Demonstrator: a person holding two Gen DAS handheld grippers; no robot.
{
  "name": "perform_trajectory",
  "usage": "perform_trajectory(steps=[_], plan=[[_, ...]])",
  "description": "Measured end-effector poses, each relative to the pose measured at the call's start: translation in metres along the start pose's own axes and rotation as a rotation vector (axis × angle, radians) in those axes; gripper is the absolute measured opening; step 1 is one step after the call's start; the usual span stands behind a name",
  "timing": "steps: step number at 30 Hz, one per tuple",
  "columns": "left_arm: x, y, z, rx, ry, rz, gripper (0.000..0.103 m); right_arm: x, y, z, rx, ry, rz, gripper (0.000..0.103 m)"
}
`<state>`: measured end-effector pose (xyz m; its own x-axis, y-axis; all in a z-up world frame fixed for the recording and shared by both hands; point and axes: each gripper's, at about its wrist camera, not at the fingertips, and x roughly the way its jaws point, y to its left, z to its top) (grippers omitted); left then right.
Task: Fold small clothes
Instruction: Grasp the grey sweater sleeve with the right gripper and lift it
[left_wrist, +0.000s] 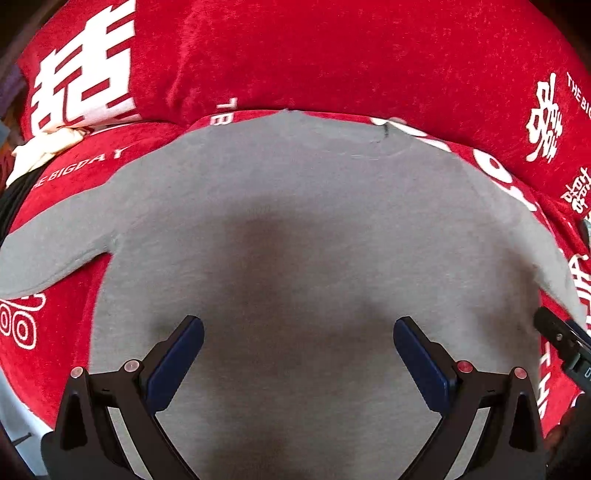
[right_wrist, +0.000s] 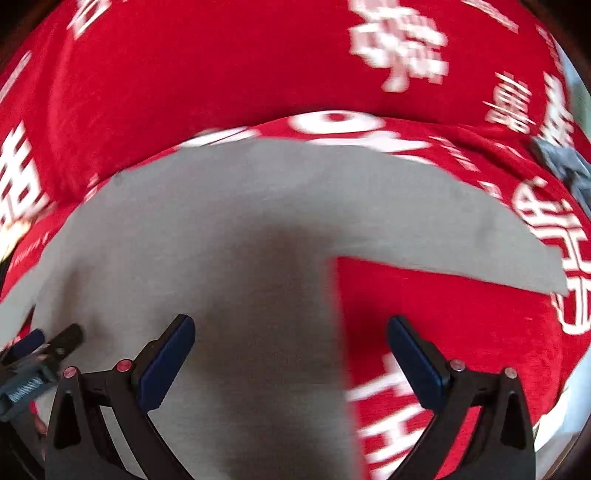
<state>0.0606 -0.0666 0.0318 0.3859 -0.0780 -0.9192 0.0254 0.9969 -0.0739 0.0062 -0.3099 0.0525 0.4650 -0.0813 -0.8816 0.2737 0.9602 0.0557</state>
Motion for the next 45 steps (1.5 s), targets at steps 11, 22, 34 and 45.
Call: perform_trajectory(steps=[11, 22, 34, 45], plan=[[0.012, -0.063, 0.005, 0.09, 0.059, -0.014, 0.103, -0.001, -0.225, -0.022, 0.548, -0.082, 0.006, 0.097], [0.026, -0.112, 0.028, 0.115, 0.065, -0.006, 0.103, 0.042, -0.325, 0.018, 0.729, -0.167, 0.068, 0.014], [0.065, -0.177, 0.08, 0.116, 0.077, -0.005, 0.103, -0.007, -0.334, 0.015, 0.617, -0.378, 0.128, 0.005], [0.053, -0.196, 0.039, 0.224, 0.064, -0.004, 0.103, -0.002, -0.331, 0.01, 0.569, -0.325, 0.056, 0.005]])
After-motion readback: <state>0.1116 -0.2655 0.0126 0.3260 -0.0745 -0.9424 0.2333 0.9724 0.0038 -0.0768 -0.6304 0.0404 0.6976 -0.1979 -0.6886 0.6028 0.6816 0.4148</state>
